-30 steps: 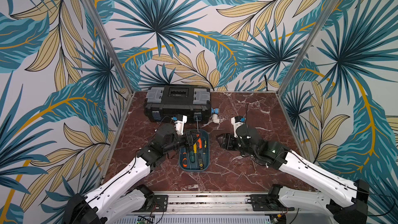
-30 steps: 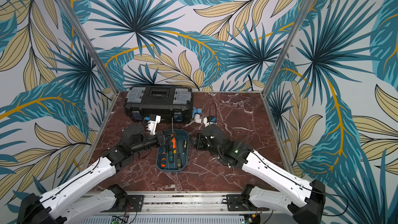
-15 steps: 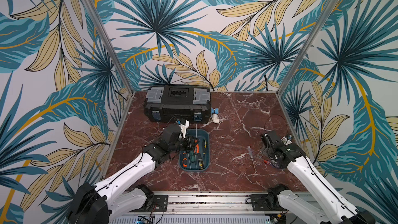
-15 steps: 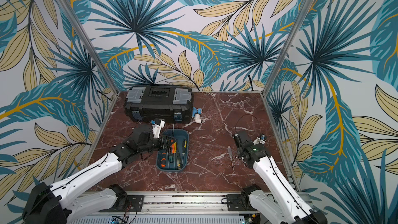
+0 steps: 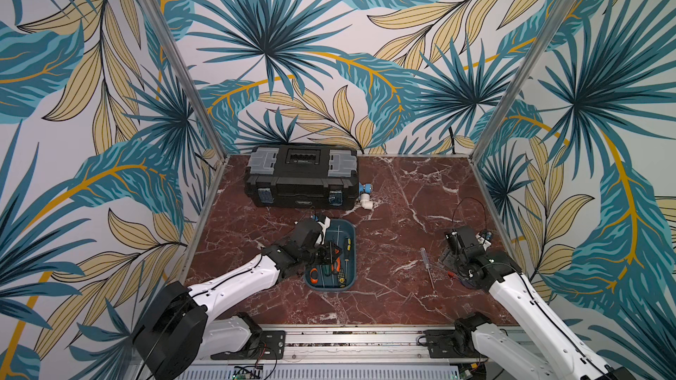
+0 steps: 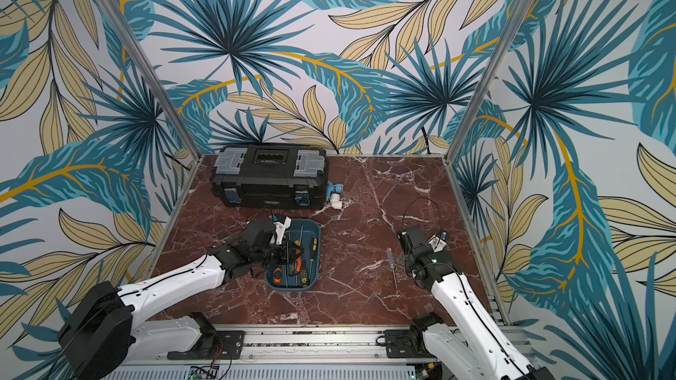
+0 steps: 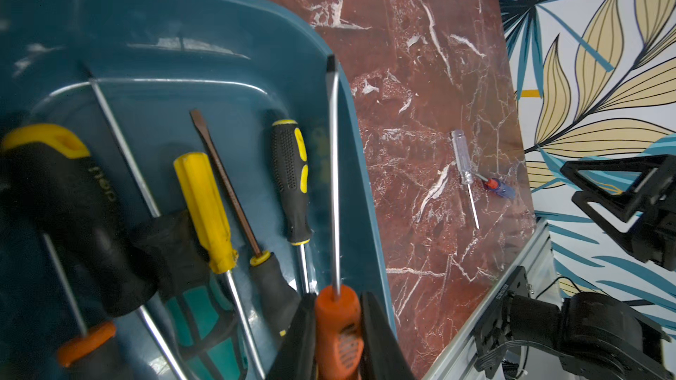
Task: Put the screwdriver on the desktop into the storage box
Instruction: Place the screwdriver in the storage box.
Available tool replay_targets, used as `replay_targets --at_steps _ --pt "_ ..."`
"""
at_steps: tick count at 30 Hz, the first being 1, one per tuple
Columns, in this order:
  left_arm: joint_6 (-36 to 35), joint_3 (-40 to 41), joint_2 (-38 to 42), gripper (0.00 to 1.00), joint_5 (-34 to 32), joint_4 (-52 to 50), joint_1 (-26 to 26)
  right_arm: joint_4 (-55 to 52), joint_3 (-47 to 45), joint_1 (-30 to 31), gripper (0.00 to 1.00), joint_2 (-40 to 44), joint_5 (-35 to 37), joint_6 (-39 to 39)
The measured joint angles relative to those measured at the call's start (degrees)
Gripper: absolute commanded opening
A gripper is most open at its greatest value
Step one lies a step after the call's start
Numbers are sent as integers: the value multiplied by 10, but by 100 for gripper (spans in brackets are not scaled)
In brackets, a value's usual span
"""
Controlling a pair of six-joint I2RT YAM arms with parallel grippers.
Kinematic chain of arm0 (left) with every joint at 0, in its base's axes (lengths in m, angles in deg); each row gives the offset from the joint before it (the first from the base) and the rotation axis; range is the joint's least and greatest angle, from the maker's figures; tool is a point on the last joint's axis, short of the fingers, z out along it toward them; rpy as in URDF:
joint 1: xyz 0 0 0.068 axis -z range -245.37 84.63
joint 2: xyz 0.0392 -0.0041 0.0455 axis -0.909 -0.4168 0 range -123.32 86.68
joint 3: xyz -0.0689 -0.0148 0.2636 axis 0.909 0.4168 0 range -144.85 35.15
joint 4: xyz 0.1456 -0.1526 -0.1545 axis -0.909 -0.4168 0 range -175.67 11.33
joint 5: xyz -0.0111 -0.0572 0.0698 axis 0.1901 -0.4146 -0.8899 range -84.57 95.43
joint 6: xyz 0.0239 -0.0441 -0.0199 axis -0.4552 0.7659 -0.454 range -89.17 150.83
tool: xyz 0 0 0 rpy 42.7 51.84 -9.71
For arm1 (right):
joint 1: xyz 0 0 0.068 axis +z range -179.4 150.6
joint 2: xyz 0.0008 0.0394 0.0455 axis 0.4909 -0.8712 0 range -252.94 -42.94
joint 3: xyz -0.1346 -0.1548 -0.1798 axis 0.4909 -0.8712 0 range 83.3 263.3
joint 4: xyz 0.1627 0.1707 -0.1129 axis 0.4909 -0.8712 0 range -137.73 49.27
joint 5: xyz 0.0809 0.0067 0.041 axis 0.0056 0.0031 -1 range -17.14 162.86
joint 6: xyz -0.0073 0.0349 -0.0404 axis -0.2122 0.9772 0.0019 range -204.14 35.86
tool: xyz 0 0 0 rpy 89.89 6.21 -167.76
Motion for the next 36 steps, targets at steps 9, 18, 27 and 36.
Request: replay_targets --at_steps 9,18,27,36 --pt "6 1 -6 0 -22 12 1 8 0 0 82 0 -18 -30" --pt "18 3 -14 0 -30 20 1 11 0 0 82 -5 -22 -47" --pt "20 5 -33 1 -33 27 1 22 0 0 81 -14 -39 -53" --pt "32 6 -43 7 -33 41 7 38 0 -1 78 -30 -70 -64"
